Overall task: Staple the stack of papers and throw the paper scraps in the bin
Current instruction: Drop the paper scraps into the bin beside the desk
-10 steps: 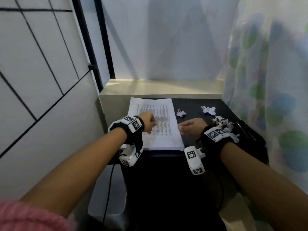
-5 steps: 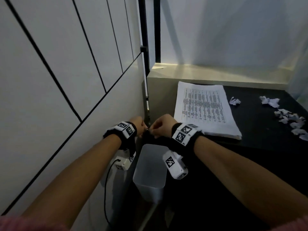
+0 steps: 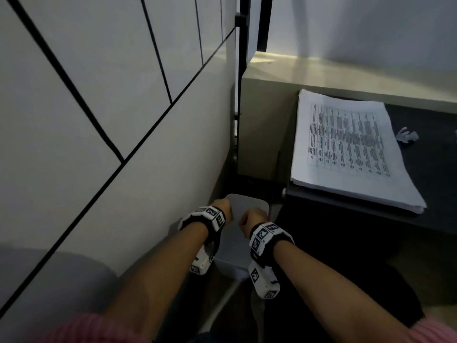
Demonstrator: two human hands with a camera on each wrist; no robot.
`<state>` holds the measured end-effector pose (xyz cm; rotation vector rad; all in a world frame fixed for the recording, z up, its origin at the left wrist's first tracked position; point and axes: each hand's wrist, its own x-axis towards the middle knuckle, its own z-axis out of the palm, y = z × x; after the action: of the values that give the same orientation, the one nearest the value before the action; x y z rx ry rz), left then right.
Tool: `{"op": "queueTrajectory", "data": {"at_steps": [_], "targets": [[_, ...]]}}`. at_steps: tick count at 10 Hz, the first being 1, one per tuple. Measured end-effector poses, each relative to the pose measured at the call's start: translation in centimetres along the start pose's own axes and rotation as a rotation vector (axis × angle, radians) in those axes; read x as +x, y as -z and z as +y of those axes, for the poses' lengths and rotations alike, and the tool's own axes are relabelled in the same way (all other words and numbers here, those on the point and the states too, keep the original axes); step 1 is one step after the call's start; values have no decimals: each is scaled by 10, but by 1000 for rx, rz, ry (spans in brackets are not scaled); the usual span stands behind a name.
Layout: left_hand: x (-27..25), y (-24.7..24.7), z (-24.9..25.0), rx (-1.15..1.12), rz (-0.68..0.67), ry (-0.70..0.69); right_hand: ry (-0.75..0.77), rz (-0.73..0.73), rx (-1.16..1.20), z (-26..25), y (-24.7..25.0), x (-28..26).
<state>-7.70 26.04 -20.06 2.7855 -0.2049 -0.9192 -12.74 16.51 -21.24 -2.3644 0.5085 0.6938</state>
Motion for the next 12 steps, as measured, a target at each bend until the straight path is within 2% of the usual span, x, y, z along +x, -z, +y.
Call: {"op": "queueTrajectory", "data": {"at_steps": [1, 2, 3, 5, 6, 7, 8, 10, 12], "targets": [[18, -10, -1, -24, -78, 19, -93, -78, -14, 9, -7, 22], [33, -17, -4, 10, -80, -20, -142, -103, 6, 16, -17, 41], [41, -18, -5, 19, -117, 3, -182, -106, 23, 21, -26, 51], [64, -31, -6, 31, -225, 46, -158, -65, 96, 26, -33, 57], [133, -79, -32, 213, -301, 26, -145, -63, 139, 26, -34, 57], [98, -60, -20, 250, -237, 4, -110, -57, 233, 23, -32, 49], [46, -28, -3, 222, -113, -20, -68, -63, 227, 19, -22, 35], [19, -2, -2, 182, 2, -74, 131, -17, 185, 3, 5, -15], [-28, 54, 23, 153, 97, -157, 346, 33, 222, -17, 49, -66]]}}
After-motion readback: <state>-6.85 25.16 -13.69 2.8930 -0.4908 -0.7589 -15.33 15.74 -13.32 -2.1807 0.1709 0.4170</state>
